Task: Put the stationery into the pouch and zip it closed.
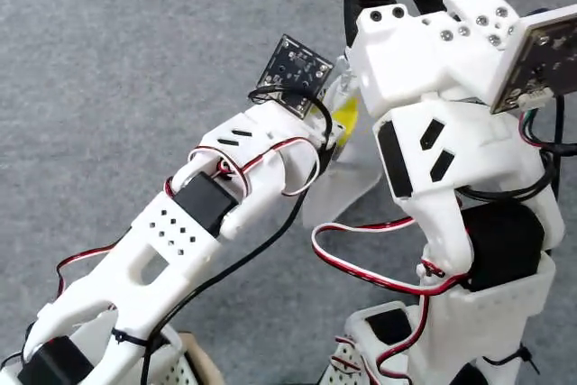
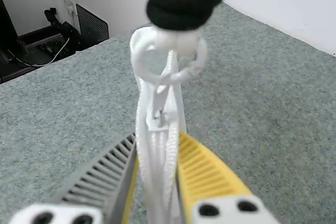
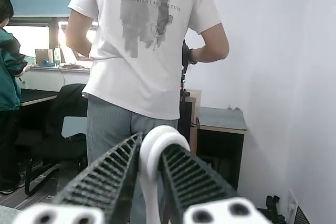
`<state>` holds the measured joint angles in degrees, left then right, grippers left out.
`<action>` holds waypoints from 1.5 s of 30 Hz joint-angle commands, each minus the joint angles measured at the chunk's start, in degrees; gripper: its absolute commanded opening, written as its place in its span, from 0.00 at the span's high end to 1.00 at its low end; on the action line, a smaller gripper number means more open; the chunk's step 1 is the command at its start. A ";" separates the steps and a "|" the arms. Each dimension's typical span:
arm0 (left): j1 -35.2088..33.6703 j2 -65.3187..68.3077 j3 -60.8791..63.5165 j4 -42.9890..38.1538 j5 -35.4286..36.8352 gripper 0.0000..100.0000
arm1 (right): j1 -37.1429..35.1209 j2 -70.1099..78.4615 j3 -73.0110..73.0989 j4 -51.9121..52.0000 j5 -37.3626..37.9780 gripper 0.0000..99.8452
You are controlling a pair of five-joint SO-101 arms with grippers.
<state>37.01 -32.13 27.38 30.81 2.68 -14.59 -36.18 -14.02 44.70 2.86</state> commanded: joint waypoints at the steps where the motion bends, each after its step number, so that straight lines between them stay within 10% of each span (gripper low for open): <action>1: -0.48 -0.53 -2.95 -0.97 -0.35 0.97 | -0.70 -1.27 -2.07 0.79 -0.26 0.99; 8: -0.31 -0.62 -2.77 0.88 -0.26 0.97 | -0.35 -1.27 -2.07 2.81 -0.18 0.99; 20: -0.04 -6.77 -14.55 28.84 0.09 0.97 | 2.64 -1.27 -2.07 2.46 -0.18 0.99; 45: -0.57 -20.48 -20.18 44.22 0.09 0.97 | 13.45 -1.27 15.78 -12.04 1.41 0.99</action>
<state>37.01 -50.51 12.35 72.75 2.68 -2.64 -36.26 0.22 37.32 2.77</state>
